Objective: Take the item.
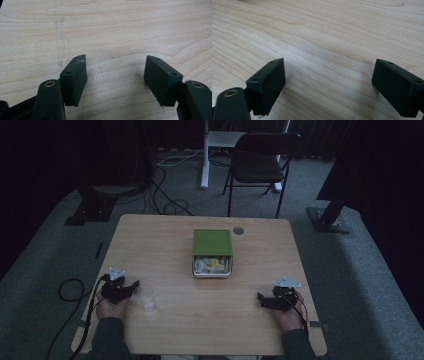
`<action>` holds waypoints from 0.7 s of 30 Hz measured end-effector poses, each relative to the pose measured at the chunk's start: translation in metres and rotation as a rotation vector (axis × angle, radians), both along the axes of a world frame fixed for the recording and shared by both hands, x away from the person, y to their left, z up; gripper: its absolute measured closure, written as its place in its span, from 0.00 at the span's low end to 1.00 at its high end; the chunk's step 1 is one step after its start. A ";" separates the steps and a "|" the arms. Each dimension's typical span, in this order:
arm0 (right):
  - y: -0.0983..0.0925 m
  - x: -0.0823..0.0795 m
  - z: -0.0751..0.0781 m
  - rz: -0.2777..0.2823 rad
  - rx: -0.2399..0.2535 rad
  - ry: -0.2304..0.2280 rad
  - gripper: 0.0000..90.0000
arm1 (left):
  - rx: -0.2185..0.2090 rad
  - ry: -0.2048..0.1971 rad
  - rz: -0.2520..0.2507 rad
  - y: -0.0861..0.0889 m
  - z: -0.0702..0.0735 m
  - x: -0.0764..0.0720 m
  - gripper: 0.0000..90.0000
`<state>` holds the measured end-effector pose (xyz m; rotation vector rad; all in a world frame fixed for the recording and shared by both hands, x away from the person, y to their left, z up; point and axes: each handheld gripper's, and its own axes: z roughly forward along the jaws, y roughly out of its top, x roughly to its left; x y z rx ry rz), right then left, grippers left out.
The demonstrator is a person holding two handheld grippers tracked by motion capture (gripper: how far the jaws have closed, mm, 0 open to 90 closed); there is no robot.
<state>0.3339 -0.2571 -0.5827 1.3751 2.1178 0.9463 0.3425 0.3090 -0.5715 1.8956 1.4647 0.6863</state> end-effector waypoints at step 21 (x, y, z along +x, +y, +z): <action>0.004 -0.006 0.007 0.019 -0.006 -0.007 0.28 | 0.001 0.001 0.000 0.000 0.000 0.000 0.40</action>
